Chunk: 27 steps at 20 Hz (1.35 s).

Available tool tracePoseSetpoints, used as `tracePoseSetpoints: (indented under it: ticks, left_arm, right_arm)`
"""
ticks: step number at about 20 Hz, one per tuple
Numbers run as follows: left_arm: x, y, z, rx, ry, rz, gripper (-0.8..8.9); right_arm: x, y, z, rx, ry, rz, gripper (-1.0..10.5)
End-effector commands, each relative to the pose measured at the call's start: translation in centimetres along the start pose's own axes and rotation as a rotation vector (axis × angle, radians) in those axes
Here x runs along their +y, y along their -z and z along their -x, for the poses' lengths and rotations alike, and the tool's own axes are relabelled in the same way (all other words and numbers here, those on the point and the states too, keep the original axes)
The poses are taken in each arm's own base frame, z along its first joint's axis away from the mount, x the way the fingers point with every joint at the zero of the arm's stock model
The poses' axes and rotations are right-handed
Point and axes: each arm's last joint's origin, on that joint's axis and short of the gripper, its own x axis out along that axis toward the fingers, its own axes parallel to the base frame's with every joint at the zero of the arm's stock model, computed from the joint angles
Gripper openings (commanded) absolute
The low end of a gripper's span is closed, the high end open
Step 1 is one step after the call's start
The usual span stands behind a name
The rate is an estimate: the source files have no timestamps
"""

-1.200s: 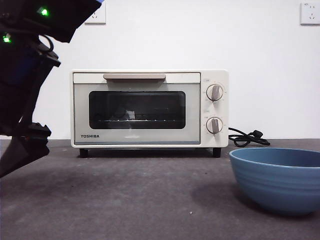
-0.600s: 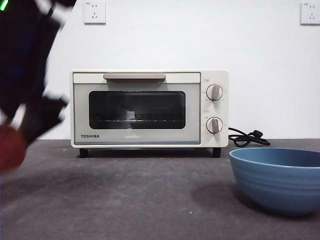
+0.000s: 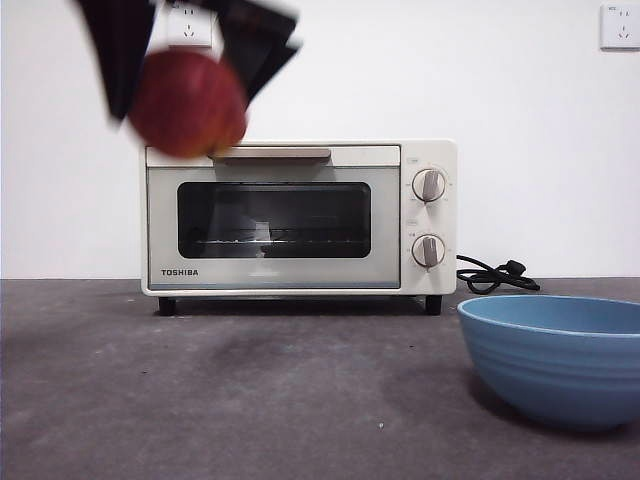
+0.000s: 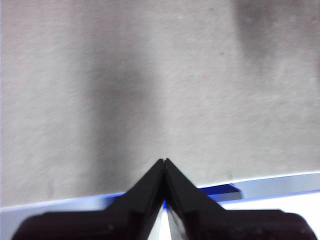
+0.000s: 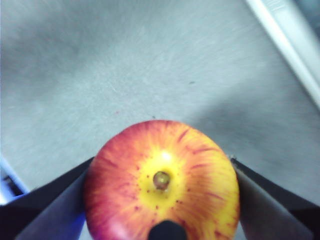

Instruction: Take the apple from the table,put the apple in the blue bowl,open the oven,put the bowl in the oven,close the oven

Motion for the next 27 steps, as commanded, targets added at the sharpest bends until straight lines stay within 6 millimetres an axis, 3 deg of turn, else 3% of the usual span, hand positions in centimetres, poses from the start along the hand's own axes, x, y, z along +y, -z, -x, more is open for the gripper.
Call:
tracePoseSetpoints:
  ticks: [1, 3, 6, 11, 15, 21, 27]
  left_arm:
    - [-0.2, -0.9, -0.3, -0.023, 0.051, -0.008, -0.05]
    - [-0.2, -1.5, -0.7, -0.029, 0.057, -0.006, -0.05]
    - [-0.2, -2.3, -1.2, -0.029, 0.057, -0.005, -0.05]
    - [-0.2, -3.4, -2.0, -0.024, 0.084, 0.023, -0.05]
    - [-0.2, -4.3, -2.7, -0.021, 0.105, 0.034, -0.05]
    - [-0.1, -5.2, -3.8, -0.005, 0.103, 0.038, -0.05]
    - [-0.1, -5.8, -4.3, -0.012, 0.104, 0.036, -0.05]
  right_arm:
    - [-0.5, 1.0, 2.8, -0.025, 0.008, 0.009, -0.1]
    - [-1.4, 2.8, 4.7, -0.034, 0.050, -0.009, -0.1]
    - [-2.6, 7.6, 6.1, -0.086, 0.087, -0.079, -0.1]
    - [-4.2, 17.5, 6.5, -0.228, 0.142, -0.318, -0.1]
    - [-4.1, 22.9, 5.5, -0.367, 0.167, -0.463, -0.1]
    - [-3.3, 26.3, 1.2, -0.364, 0.194, -0.547, -0.1]
    - [-3.2, 26.8, -0.6, -0.362, 0.232, -0.591, -0.1]
